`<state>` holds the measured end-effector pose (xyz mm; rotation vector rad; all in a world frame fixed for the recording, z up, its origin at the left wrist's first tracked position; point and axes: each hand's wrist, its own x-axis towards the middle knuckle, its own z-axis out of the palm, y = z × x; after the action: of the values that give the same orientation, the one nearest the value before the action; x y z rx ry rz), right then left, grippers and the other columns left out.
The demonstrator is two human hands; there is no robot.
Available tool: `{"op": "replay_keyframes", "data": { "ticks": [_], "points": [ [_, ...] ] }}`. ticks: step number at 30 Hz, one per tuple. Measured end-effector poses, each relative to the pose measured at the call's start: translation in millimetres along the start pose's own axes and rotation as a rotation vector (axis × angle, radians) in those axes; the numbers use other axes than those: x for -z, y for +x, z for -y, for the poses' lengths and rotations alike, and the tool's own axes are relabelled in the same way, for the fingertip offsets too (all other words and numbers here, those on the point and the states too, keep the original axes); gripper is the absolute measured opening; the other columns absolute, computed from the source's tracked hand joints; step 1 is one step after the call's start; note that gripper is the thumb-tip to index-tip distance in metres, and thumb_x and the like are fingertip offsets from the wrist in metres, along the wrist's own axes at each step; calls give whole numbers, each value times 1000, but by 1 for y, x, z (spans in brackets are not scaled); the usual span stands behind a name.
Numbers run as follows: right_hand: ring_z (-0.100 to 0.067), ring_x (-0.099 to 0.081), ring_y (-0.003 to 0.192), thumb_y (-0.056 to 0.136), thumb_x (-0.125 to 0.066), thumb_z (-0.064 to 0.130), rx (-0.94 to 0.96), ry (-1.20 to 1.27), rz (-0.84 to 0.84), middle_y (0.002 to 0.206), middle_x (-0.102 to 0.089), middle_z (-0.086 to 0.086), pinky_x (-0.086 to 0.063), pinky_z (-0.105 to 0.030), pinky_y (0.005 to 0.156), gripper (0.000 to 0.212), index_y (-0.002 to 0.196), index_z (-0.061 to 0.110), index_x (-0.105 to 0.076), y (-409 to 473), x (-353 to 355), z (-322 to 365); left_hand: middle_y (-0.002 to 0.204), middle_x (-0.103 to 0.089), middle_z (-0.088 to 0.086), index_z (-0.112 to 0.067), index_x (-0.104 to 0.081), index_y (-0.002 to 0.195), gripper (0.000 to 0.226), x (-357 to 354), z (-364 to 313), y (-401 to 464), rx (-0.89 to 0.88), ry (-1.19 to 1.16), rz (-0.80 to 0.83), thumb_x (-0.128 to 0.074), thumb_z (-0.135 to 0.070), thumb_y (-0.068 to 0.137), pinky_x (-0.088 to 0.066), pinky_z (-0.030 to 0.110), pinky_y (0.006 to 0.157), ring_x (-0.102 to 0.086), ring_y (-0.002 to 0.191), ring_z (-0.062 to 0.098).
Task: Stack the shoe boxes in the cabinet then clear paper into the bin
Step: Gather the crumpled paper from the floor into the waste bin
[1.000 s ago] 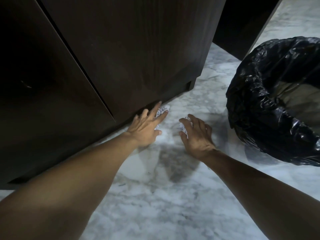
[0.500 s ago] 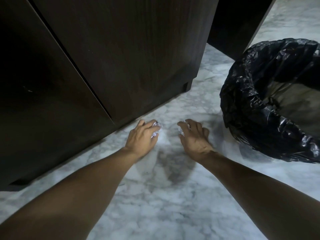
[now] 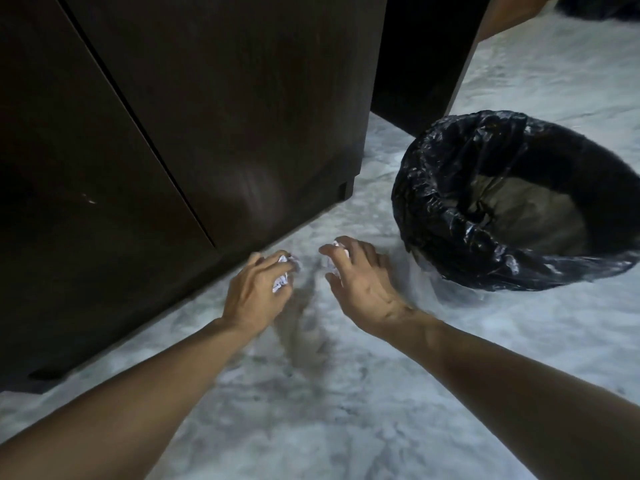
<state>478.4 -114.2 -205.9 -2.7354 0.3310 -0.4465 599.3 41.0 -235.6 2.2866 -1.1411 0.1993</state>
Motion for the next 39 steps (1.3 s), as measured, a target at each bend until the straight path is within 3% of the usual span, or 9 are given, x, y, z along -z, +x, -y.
{"op": "replay_keyframes", "data": {
  "ticks": [8,17,20,22,27,31,34,37,39],
  "points": [
    [-22,-36,122,94,-52,25,40,82,-210,140,-39,-2,-33,-40,90,42,134,28,-41,-4,120,45,116,-68,-7,-19,-73,104,26,57,-83,54,-112,-111,-230,-68,-14,79,-46,28,71,-52,79,23],
    [-26,-40,126,96,-51,29,-325,147,-517,139,-45,-5,-33,-51,102,38,133,27,-44,-9,223,-16,110,-72,3,-13,-76,101,26,85,-196,115,-179,-332,-323,-66,-18,78,-50,32,77,-61,89,26],
    [-28,-45,122,94,-55,33,-454,182,-520,134,-49,-9,-37,-55,102,38,130,27,-46,-16,233,-51,113,-69,5,-12,-73,107,27,76,-232,128,-157,-379,-220,-70,-18,80,-51,35,85,-58,99,26],
    [-29,-49,118,91,-58,38,-486,197,-486,131,-52,-9,-41,-49,99,41,129,27,-46,-23,235,-71,123,-63,2,-16,-69,116,34,66,-248,136,-137,-386,-58,-71,-27,83,-49,42,92,-53,109,24],
    [-20,-54,117,88,-63,47,-495,353,-443,133,-54,-4,-47,-37,98,59,137,22,-42,-42,237,-94,159,-21,-7,-31,-62,126,45,44,-270,151,-49,-396,346,-61,-52,86,-21,53,116,-18,145,29],
    [-25,-53,116,92,-57,33,-540,297,-512,126,-56,-9,-44,-38,98,44,131,14,-49,-52,230,-102,159,-23,-2,-28,-65,123,38,38,-268,146,-13,-384,318,-48,-48,95,-17,49,118,-23,146,25],
    [-29,-48,120,84,-61,25,-565,115,-476,129,-52,-14,-42,-41,101,52,131,7,-49,-60,227,-108,158,-28,0,-22,-57,133,47,36,-257,127,-89,-238,213,-47,-48,95,-9,50,119,-19,147,19],
    [-31,-44,126,77,-65,36,-622,89,-324,136,-47,-14,-42,-44,103,69,136,8,-43,-66,224,-115,162,-10,2,-17,-33,149,73,33,-242,103,-111,-28,247,-41,-62,91,4,47,120,0,150,17],
    [-32,-38,131,69,-62,56,-655,55,-194,142,-42,-14,-41,-47,104,87,138,8,-37,-68,221,-117,162,7,5,-12,-14,153,89,32,-236,94,-32,48,338,-32,-71,88,9,46,119,14,148,18]
  ]
}}
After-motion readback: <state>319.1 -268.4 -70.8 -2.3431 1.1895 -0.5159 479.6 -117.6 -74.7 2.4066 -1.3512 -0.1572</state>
